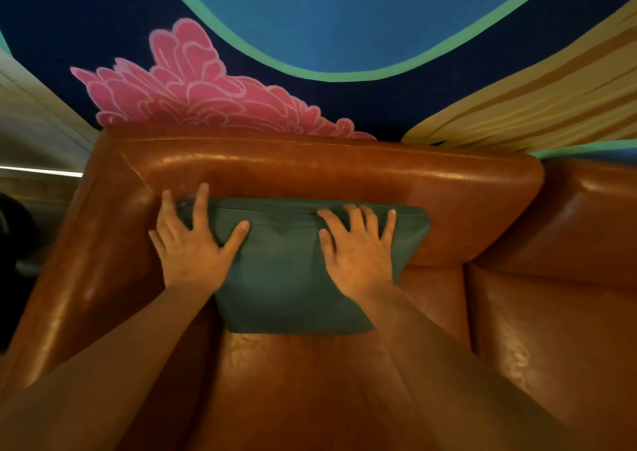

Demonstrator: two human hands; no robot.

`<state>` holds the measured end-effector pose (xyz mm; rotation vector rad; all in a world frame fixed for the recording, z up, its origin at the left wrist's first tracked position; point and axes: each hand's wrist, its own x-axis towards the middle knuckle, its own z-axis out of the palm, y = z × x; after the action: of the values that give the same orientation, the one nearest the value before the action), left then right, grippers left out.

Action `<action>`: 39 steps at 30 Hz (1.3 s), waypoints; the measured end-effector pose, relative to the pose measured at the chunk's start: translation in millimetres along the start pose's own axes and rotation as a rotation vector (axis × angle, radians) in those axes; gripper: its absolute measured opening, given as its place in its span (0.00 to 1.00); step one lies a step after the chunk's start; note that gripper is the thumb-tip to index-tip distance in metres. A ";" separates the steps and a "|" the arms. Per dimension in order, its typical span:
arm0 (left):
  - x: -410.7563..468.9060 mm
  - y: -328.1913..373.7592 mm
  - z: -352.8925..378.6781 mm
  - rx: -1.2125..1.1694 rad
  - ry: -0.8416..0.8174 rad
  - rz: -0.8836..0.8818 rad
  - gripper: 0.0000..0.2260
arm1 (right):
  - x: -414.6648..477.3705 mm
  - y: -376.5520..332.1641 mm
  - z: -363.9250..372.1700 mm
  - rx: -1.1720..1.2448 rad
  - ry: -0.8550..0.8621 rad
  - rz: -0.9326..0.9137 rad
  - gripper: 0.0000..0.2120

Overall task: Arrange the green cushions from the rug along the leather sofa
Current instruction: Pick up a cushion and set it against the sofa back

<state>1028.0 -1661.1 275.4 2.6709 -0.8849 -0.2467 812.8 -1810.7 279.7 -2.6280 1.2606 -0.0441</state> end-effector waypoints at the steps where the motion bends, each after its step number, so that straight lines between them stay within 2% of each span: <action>1: -1.7 0.6 -0.6 -0.131 -0.003 -0.078 0.45 | -0.1 6.0 0.8 0.003 0.063 0.064 0.23; 4: -3.5 3.5 -0.7 -0.538 -0.053 -0.293 0.59 | -4.7 31.4 -1.4 0.041 0.275 0.273 0.27; 6: -1.6 1.4 2.7 -0.732 -0.072 -0.454 0.64 | -9.0 44.5 -5.5 0.119 0.318 0.433 0.36; 8: 0.7 -2.0 5.1 -0.820 -0.064 -0.565 0.67 | -11.0 52.8 -3.2 0.325 0.304 0.647 0.48; 10: 0.3 -2.5 4.4 -0.836 -0.076 -0.572 0.67 | -13.0 54.3 0.5 0.727 0.194 0.871 0.55; 12: -4.6 3.1 -0.1 -0.803 -0.044 -0.513 0.60 | -17.4 48.3 4.1 1.089 0.125 0.999 0.49; 13: -7.8 7.4 -2.3 -0.774 -0.010 -0.477 0.56 | -19.6 44.7 5.7 1.147 0.133 1.018 0.45; 15: -13.2 12.6 -5.2 -0.744 0.046 -0.429 0.51 | -23.3 38.7 7.0 1.141 0.186 1.024 0.40; 20: -14.9 11.2 -7.2 -0.743 0.043 -0.386 0.51 | -23.1 38.0 4.3 1.177 0.234 0.990 0.37; 30: -4.6 1.6 -0.9 -0.759 -0.064 -0.269 0.57 | -19.9 45.0 5.9 1.195 0.219 1.025 0.41; 33: -4.3 -6.1 -2.4 -0.785 -0.116 -0.231 0.63 | -20.2 44.8 9.0 1.133 0.221 1.034 0.46; 35: -3.8 -5.2 -4.8 -0.736 -0.090 -0.226 0.65 | -18.6 41.9 9.8 1.097 0.269 1.011 0.51; 37: -9.3 2.9 -9.9 -0.577 0.014 -0.183 0.59 | -21.0 36.4 7.1 0.990 0.344 0.972 0.51; 39: -18.4 11.6 -15.3 -0.332 0.160 -0.005 0.45 | -27.3 31.7 3.2 0.718 0.516 0.773 0.43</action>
<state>1011.0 -1655.1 294.9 2.3485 -0.7181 -0.1624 771.7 -1808.3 271.8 -1.4529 1.8776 -0.8896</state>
